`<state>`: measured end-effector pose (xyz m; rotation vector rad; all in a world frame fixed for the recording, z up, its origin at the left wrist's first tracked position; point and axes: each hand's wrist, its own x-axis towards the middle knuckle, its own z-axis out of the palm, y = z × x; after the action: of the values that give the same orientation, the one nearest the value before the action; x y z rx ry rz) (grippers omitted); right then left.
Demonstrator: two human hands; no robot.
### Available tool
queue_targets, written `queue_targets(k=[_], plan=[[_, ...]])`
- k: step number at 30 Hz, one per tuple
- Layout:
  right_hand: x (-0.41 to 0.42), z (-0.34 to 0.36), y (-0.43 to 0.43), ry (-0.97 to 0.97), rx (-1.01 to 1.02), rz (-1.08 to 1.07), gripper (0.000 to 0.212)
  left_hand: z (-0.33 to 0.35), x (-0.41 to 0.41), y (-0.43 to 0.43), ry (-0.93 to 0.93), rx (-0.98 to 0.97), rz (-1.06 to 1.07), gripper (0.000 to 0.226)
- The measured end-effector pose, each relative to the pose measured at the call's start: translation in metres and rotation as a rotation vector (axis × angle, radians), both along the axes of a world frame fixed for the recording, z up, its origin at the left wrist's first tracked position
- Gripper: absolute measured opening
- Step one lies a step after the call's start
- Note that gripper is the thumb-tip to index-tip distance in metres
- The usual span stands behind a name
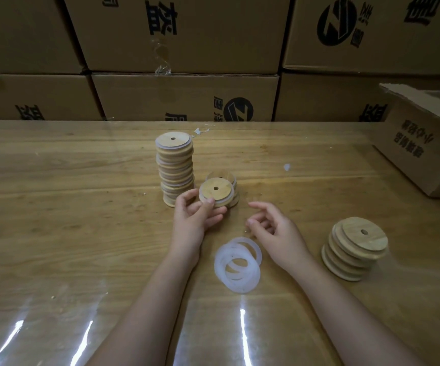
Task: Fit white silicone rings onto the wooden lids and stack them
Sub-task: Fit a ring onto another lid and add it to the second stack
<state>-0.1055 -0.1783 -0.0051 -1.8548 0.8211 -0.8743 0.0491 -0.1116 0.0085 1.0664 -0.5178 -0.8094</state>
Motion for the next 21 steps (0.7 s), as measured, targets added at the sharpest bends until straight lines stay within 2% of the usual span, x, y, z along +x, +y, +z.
queue_targets(k=[7, 16, 19, 21], plan=[[0.0012, 0.0009, 0.0013, 0.007, 0.007, 0.026, 0.033, 0.0033, 0.0014, 0.0017, 0.088, -0.078, -0.057, 0.043], [0.0005, 0.0020, 0.0024, 0.023, 0.021, 0.024, 0.028, 0.0052, 0.0005, 0.0024, 0.101, -0.082, -0.076, 0.048], [0.0001, 0.0026, 0.0029, 0.032, 0.026, 0.024, 0.027, 0.0026, -0.0006, 0.0002, 0.053, -0.066, -0.032, 0.047], [0.0000, 0.0029, 0.0030, 0.033, 0.033, 0.024, 0.027, -0.0006, -0.0018, -0.0010, -0.049, -0.018, 0.030, 0.043]])
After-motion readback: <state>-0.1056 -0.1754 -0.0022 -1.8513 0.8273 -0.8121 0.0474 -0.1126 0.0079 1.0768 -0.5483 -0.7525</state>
